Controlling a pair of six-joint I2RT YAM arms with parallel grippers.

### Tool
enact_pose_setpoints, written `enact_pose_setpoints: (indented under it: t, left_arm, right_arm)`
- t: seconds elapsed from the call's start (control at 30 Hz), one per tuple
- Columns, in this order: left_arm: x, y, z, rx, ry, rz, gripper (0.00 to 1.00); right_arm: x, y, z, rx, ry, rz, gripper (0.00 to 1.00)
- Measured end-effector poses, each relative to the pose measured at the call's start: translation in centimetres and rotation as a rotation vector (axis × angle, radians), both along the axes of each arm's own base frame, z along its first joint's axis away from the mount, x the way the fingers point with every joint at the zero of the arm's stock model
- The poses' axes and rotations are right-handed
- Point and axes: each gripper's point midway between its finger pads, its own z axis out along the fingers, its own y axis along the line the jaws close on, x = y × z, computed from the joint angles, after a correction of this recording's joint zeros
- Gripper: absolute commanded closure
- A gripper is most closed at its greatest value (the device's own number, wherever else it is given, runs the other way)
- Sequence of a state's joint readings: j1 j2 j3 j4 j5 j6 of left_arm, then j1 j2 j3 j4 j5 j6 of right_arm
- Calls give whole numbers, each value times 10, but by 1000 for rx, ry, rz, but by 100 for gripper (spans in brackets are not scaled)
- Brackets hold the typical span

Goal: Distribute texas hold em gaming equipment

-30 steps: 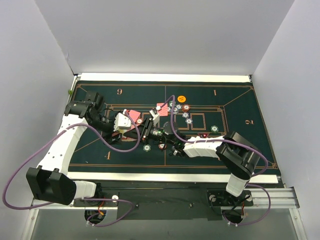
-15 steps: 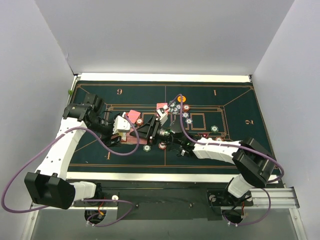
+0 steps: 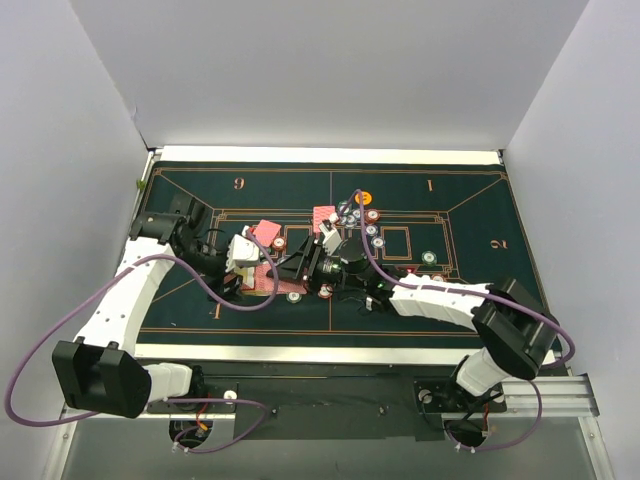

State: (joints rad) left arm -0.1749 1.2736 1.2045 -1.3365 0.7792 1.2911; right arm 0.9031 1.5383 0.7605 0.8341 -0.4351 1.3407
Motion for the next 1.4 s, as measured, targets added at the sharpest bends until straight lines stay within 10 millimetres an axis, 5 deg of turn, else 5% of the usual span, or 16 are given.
enact_pose_setpoints:
  t: [0.13,0.6,0.8,1.4]
  left_arm:
    - [-3,0,-5,-11,36,21,51]
    - [-4,-3,-11,-28,61,42,51]
    - [-3,-3,-11,-26,53,43,52]
    - [-1,8,-16,38,7,82,54]
  right_arm:
    - [-4,-2,-10,-95,14,6,57]
    - [-11,12,9,-202,-56,33,60]
    - [-12,21,-6,-238,-38,48,62]
    - [-10,38,-12,-178,6,75,63]
